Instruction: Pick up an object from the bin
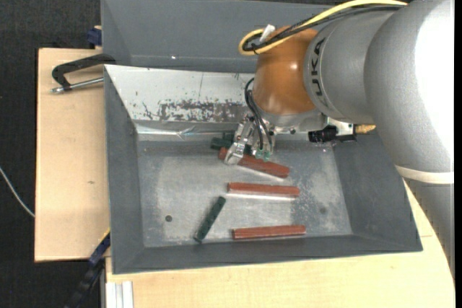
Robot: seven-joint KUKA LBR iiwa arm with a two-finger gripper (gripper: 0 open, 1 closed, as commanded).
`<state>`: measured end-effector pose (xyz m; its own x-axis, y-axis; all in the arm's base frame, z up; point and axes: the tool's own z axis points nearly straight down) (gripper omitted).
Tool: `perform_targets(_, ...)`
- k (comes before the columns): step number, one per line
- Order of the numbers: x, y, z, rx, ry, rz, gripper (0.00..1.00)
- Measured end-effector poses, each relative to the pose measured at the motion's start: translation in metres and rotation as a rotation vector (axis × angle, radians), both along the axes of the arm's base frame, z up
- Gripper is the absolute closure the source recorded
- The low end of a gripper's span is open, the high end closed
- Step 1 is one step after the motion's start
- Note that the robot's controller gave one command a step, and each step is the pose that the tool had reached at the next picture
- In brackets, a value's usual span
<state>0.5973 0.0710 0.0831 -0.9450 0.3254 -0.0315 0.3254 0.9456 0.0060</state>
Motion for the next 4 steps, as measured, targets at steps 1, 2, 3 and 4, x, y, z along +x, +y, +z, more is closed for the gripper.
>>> perform_targets(1,0.0,0.0,0.0,0.0,0.0,0.0,1.0)
perform_targets(2,0.0,0.0,0.002,0.001,0.004,-0.001,1.0)
perform_targets(3,-0.004,0.001,0.01,0.003,0.023,0.0,1.0)
perform_targets(4,-0.005,0.002,0.029,0.005,0.03,0.001,1.0)
